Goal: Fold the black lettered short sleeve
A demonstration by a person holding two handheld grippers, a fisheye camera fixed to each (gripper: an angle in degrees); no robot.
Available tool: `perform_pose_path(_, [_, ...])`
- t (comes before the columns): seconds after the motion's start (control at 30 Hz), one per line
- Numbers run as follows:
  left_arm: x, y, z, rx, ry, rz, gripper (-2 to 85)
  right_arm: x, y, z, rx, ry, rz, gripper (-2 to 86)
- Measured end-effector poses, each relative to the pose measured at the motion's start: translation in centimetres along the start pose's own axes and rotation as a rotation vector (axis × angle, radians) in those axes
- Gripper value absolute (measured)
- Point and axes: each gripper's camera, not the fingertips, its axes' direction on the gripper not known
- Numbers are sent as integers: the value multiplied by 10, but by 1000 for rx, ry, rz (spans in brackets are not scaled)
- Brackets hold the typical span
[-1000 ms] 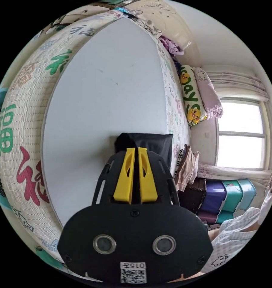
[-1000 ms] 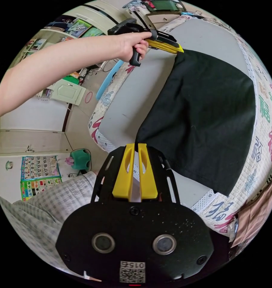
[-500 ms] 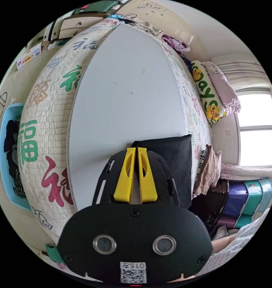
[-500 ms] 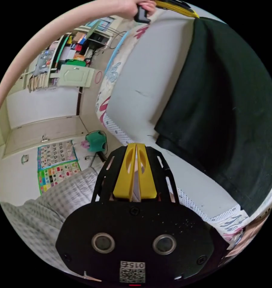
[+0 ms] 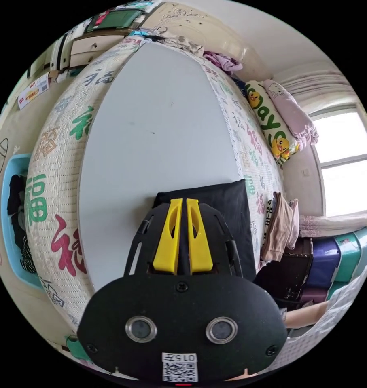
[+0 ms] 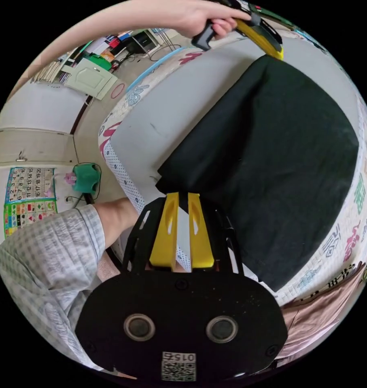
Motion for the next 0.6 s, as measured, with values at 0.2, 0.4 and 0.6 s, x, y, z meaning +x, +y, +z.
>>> perform_pose_path(0.2, [0, 7, -2, -23, -44, 26, -7, -6, -25, 69, -125, -186, -133, -5])
perform_pose_path(0.4, [-10, 19, -29, 36, 32, -63, 5, 4, -5, 98, 6, -215, -130, -2])
perform_pose_path(0.6, [-22, 51, -57, 122, 97, -28, 122, 210, 21, 84, 325, 2, 295, 78])
